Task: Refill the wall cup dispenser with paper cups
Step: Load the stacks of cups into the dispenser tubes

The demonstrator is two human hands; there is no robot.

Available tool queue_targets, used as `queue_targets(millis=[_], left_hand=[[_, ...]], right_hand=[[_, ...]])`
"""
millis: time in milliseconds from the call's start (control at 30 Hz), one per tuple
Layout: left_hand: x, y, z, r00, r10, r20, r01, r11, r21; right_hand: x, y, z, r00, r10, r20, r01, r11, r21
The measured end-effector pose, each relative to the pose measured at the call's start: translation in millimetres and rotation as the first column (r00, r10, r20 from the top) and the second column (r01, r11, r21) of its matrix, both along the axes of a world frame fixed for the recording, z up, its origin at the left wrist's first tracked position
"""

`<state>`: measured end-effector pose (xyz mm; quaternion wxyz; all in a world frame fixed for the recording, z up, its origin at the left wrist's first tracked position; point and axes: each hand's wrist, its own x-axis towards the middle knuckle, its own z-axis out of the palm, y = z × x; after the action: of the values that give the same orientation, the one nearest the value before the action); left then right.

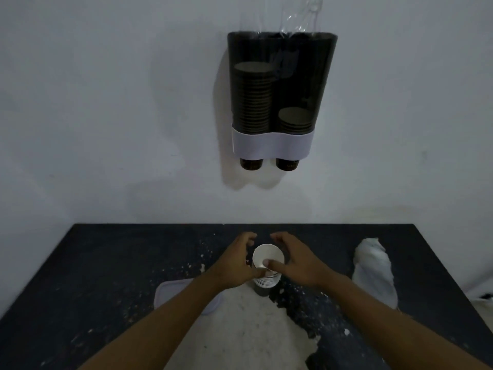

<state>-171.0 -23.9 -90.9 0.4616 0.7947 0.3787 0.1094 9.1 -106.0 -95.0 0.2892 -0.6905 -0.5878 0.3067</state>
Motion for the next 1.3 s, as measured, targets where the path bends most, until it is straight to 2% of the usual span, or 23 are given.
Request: queue_targets(millis=[100, 233, 433, 533, 667, 733, 833, 1067, 1300], left_hand=[[4.9, 2.3, -13.6, 0.999, -0.047, 0.003, 0.047, 0.997, -0.053], [11.0, 0.4, -22.9, 0.997, -0.069, 0.036, 0.074, 0.988, -0.137], [11.1, -5.2, -29.6, 0.996, 0.012, 0.089, 0.004, 0.985, -0.170], [9.7, -5.7, -29.1, 0.996, 0.032, 0.083, -0.022, 0.993, -0.117], [8.4, -2.8, -14.0, 0.986, 0.074, 0.151, -0.068, 0.997, -0.046], [11.0, 0.1, 2.0, 0.978, 0.106, 0.182, -0.101, 0.994, -0.038], [13.8, 3.0, 30.8, 0.974, 0.113, 0.198, -0.112, 0.994, -0.017], [14.0, 12.7, 113.3, 0.963, 0.045, 0.267, -0.105, 0.971, 0.213], [15.9, 18.6, 222.7, 0.912, -0.075, 0.402, -0.099, 0.913, 0.395]], right_hand=[[-0.7, 2.0, -9.7, 0.999, 0.027, -0.042, -0.030, 0.997, -0.069], [-2.7, 3.0, -21.0, 0.996, -0.031, -0.089, 0.022, 0.995, -0.093], [-11.0, 0.4, -16.1, 0.911, -0.174, -0.374, 0.146, 0.984, -0.101], [-17.1, -3.0, -11.0, 0.878, -0.167, -0.449, 0.134, 0.986, -0.103], [-17.0, -5.8, 1.8, 0.873, -0.138, -0.468, 0.154, 0.988, -0.006], [-15.0, -5.5, 10.6, 0.881, -0.116, -0.459, 0.152, 0.987, 0.044], [-12.5, -5.3, 30.7, 0.933, -0.052, -0.357, 0.108, 0.984, 0.140], [-6.5, 1.2, 101.9, 0.974, -0.036, -0.223, 0.106, 0.945, 0.309], [0.9, 6.7, 205.9, 0.990, 0.009, -0.139, 0.064, 0.855, 0.514]])
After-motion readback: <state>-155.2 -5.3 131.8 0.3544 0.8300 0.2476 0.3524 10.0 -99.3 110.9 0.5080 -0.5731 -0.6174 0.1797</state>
